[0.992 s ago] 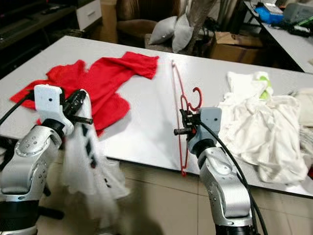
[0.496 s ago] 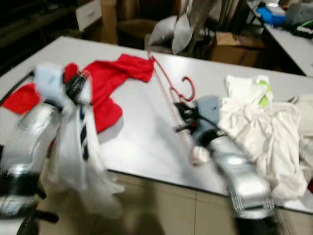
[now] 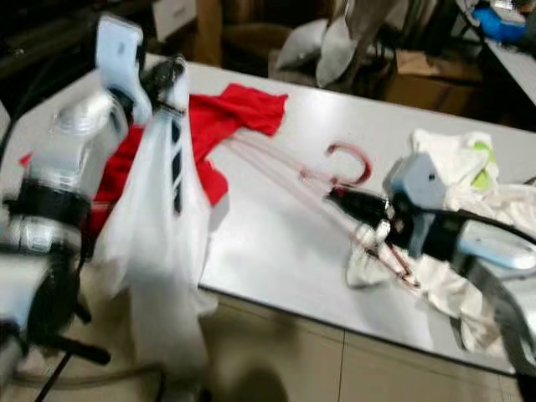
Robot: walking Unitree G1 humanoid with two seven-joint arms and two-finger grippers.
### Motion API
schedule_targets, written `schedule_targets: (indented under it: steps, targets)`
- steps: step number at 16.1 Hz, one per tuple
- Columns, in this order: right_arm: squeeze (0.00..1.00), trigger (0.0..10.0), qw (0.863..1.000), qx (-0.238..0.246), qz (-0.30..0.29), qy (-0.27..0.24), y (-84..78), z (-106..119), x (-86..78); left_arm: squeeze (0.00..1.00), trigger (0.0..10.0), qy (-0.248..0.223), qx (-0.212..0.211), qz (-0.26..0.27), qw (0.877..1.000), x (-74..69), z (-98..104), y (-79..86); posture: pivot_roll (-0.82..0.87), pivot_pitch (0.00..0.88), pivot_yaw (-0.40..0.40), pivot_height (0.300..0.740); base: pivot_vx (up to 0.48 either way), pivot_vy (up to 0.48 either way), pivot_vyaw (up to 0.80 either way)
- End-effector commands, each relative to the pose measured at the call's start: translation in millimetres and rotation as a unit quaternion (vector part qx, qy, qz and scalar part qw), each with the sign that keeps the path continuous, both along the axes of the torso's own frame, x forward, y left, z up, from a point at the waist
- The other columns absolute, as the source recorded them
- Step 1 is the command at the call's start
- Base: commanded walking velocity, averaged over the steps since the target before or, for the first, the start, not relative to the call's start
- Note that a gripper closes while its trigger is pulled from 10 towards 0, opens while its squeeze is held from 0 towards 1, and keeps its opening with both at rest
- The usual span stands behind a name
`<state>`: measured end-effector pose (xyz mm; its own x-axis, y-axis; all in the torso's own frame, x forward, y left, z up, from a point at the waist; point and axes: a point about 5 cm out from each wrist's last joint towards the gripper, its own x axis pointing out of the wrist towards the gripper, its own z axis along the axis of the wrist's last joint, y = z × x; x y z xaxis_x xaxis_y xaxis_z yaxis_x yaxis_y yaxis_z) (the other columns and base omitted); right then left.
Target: Hang hanger
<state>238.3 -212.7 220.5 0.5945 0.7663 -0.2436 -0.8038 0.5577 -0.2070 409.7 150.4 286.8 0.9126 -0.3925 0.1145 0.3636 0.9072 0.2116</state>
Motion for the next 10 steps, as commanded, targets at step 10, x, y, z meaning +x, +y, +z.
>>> schedule_targets:
  steps: [10]
  targets:
    - [0.0, 10.0, 0.995, -0.018, 0.099, 0.006, 27.0, 7.1, 13.0, 0.0, 10.0, -0.085, -0.006, -0.145, 0.986, -0.3, 69.6, -50.4, 0.13, 0.0, -0.041, 0.74, 0.0, 0.0, 0.0]
